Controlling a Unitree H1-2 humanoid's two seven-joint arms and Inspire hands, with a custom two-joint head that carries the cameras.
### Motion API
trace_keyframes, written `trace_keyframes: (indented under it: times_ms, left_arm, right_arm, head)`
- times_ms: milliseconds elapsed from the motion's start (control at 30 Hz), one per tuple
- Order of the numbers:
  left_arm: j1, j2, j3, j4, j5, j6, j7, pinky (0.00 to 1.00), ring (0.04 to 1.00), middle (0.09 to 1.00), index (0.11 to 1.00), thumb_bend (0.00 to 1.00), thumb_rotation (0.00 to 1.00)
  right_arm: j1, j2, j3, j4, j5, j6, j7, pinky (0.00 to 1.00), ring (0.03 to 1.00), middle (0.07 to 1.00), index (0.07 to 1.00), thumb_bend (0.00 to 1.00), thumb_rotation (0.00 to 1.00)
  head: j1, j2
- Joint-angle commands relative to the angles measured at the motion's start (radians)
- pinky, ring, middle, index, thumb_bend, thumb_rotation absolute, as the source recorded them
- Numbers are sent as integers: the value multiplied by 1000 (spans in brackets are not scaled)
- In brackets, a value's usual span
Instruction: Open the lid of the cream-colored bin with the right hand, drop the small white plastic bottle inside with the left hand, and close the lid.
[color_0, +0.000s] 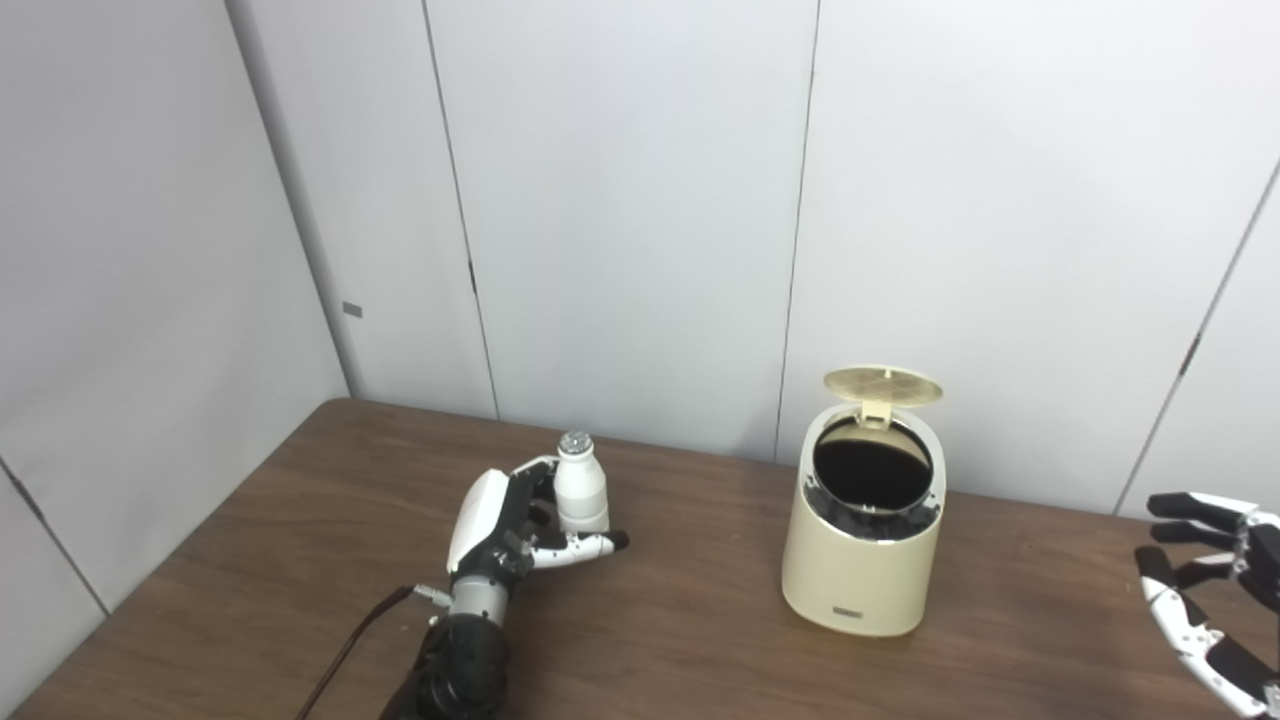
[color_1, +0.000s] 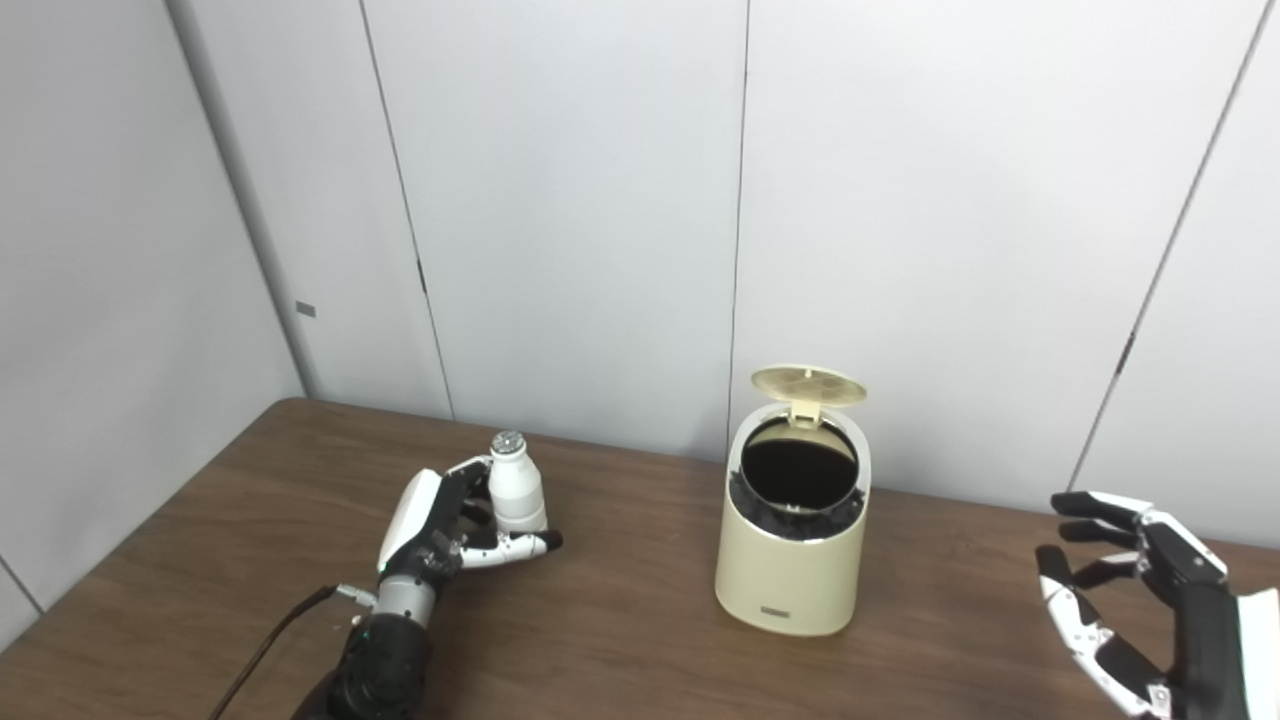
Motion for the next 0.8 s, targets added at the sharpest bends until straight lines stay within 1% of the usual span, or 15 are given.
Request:
trace_keyframes:
  times_ms: [0,33,67,100,133,167,300,367,400,500,700,767]
  left_arm:
    - [-49,2,17,2,16,-85,84,522,564,557,568,908,41]
    - [-51,-1,19,12,22,-105,106,507,545,540,551,893,21]
    - [-53,-5,22,21,28,-123,130,470,511,509,527,712,10]
    - [-54,-8,24,27,31,-134,147,423,480,486,509,589,4]
    - [-55,-10,25,32,30,-147,160,407,469,478,503,548,2]
    - [-56,-10,25,36,29,-156,167,387,461,474,496,526,0]
    - [-53,-9,25,36,25,-160,167,357,450,471,492,505,0]
    - [-52,-5,22,38,33,-167,175,357,451,470,492,504,0]
    - [-51,-4,21,41,33,-174,179,355,450,469,492,504,0]
    - [-48,-5,23,36,34,-165,179,353,450,468,492,505,0]
    - [-44,-5,24,34,30,-184,178,351,447,470,494,504,0]
    - [-40,-7,25,24,25,-185,172,354,448,472,493,504,0]
  right_arm:
    - [-20,-2,-6,-36,6,0,1,404,610,654,607,3,63]
    - [-20,0,-6,-38,8,2,3,406,611,655,607,3,63]
    - [-19,1,-7,-38,9,3,2,408,615,659,610,5,64]
    - [-19,2,-7,-38,9,3,2,409,618,660,611,8,63]
    - [-19,2,-7,-38,5,2,0,409,618,661,611,9,61]
    - [-19,3,-7,-39,-2,4,-2,408,617,659,610,9,59]
    - [-19,6,-8,-41,-8,7,-4,408,616,658,611,11,56]
    - [-19,3,-8,-35,-1,-3,-3,408,618,658,610,12,54]
    - [-19,2,-8,-31,0,-7,-3,408,619,660,609,16,34]
    - [-19,0,-9,-27,2,-9,-3,407,619,661,607,23,10]
    - [-19,-1,-8,-22,4,-14,-3,423,632,669,615,37,0]
    - [-20,-1,-7,-14,0,-23,-8,422,628,667,615,40,1]
  head:
    - [1,1]
    - [0,4]
    - [0,4]
    - [0,4]
    - [-1,4]
    - [-2,6]
    - [-2,7]
    - [-3,8]
    - [-3,8]
    - [-2,10]
    - [-4,9]
    - [-22,9]
